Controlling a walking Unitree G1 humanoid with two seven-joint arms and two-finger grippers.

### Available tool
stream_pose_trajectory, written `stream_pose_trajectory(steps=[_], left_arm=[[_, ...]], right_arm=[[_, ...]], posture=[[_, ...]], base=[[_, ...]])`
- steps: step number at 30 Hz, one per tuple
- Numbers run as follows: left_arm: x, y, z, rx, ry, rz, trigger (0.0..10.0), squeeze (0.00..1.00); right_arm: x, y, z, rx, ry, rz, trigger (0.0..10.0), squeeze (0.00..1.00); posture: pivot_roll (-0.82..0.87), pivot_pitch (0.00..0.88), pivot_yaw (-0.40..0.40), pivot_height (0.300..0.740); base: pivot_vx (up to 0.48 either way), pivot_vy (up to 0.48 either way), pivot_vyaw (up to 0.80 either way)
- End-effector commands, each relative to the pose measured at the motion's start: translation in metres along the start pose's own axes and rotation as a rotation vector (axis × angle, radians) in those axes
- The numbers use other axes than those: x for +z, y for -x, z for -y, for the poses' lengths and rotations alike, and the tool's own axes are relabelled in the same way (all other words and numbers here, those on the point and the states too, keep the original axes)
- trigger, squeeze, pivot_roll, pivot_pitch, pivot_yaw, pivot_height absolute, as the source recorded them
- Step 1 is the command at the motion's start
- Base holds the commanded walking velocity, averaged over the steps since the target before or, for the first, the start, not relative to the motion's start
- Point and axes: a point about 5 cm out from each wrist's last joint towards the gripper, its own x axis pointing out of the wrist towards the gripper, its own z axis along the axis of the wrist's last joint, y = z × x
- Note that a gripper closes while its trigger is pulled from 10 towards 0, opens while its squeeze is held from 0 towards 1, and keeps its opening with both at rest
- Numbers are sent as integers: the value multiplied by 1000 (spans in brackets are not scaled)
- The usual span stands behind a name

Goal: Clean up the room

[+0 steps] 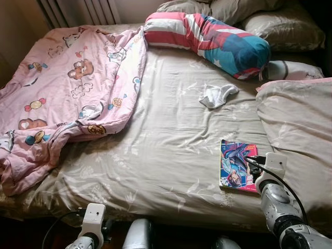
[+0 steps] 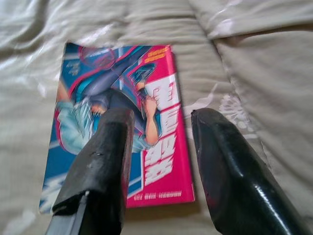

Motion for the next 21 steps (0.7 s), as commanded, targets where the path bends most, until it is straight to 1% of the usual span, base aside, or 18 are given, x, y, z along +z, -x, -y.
stream_pose_trajectory(steps=[1, 2, 3, 4, 5, 9, 10, 11, 12, 14, 20, 21], left_arm=[[-10, 4, 0, 7, 20, -27, 10000, 0], [-10, 3, 0, 7, 21, -28, 10000, 0], [-10, 3, 0, 7, 21, -28, 10000, 0], [-9, 3, 1, 7, 23, -29, 10000, 0], [-9, 2, 2, 8, 27, -31, 10000, 0], [-6, 0, 5, 10, 33, -35, 10000, 0], [-5, -1, 6, 14, 41, -37, 10000, 0], [-5, -1, 6, 15, 43, -38, 10000, 0], [-3, -3, 7, 23, 59, -41, 10000, 0], [-3, -4, 7, 32, 72, -47, 10000, 0], [-1, -7, 12, 53, 116, -72, 10000, 0], [-1, -7, 12, 54, 118, -74, 10000, 0]], right_arm=[[-21, 7, -10, 46, 17, -50, 10000, 0], [-27, 9, -12, 55, 11, -64, 10000, 0], [-27, 9, -12, 55, 11, -64, 10000, 0], [-36, 13, -14, 65, -6, -83, 10000, 0], [-50, 19, -20, 83, -25, -119, 10000, 0], [-75, 31, -30, 123, -15, -186, 10000, 0], [-87, 38, -32, 124, -23, -219, 10000, 0], [-89, 39, -32, 123, -26, -225, 10000, 0], [-96, 43, -30, 108, -38, -250, 10000, 0], [-103, 47, -28, 94, -51, -279, 10000, 0], [-117, 54, -21, 98, -35, -356, 10000, 0], [-118, 55, -21, 101, -35, -359, 10000, 0]], posture=[[46, 180, 82, 652], [45, 179, 81, 652], [45, 179, 81, 652], [42, 175, 77, 652], [38, 169, 74, 652], [24, 153, 66, 652], [19, 143, 60, 652], [18, 139, 58, 652], [10, 118, 48, 652], [8, 113, 46, 652], [-4, 32, 13, 652], [-4, 32, 13, 652]], base=[[0, 0, 0], [0, 0, 0], [0, 0, 0], [0, 0, 0], [0, 0, 0], [0, 0, 0], [0, 0, 0], [0, 0, 0], [0, 0, 0], [0, 0, 0], [0, 0, 0], [0, 0, 0]])
